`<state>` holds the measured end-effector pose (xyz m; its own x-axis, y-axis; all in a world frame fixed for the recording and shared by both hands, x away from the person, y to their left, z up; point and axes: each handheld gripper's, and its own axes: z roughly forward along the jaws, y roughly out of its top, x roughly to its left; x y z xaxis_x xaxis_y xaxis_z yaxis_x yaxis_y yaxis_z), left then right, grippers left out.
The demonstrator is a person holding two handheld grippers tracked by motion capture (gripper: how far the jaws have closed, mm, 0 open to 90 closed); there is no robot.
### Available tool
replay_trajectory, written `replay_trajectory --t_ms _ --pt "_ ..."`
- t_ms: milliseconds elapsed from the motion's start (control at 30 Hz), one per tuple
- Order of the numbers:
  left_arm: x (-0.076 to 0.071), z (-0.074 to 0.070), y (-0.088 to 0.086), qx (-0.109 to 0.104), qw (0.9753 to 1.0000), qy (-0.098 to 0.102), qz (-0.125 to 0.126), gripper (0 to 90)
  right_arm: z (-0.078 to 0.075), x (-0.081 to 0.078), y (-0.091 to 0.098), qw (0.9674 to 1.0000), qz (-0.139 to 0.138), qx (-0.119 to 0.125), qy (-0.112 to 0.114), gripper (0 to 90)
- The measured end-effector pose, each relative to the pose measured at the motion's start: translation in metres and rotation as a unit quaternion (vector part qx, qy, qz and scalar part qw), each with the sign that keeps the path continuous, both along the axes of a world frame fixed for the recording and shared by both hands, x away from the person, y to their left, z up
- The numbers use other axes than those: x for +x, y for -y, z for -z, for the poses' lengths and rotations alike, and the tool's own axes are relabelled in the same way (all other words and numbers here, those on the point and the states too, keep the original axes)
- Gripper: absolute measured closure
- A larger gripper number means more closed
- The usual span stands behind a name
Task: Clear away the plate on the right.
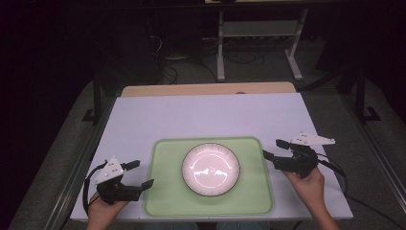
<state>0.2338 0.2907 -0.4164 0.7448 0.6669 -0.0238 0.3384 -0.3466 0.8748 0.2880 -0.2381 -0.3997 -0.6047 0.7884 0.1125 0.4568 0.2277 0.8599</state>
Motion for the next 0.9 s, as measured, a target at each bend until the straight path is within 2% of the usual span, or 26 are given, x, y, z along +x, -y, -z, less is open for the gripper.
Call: replay_trajectory --t_ms 133,367,767,900 --pt "0.0 0.0 0.0 0.002 1.0 -0.001 0.0 16.0 0.0 -0.006 0.011 0.9999 0.004 -0.008 0.012 28.7" --pt "0.0 0.001 0.0 0.002 1.0 -0.003 -0.001 16.0 -0.001 -0.014 0.02 0.9997 0.008 -0.01 0.02 26.8" --pt "0.001 0.001 0.0 0.001 1.0 -0.004 -0.001 16.0 0.0 -0.024 0.032 0.9995 0.014 -0.013 0.025 26.1" --pt "0.0 0.0 0.0 -0.001 1.0 -0.003 -0.001 16.0 0.002 -0.03 0.041 0.9993 0.025 -0.008 0.029 24.8"
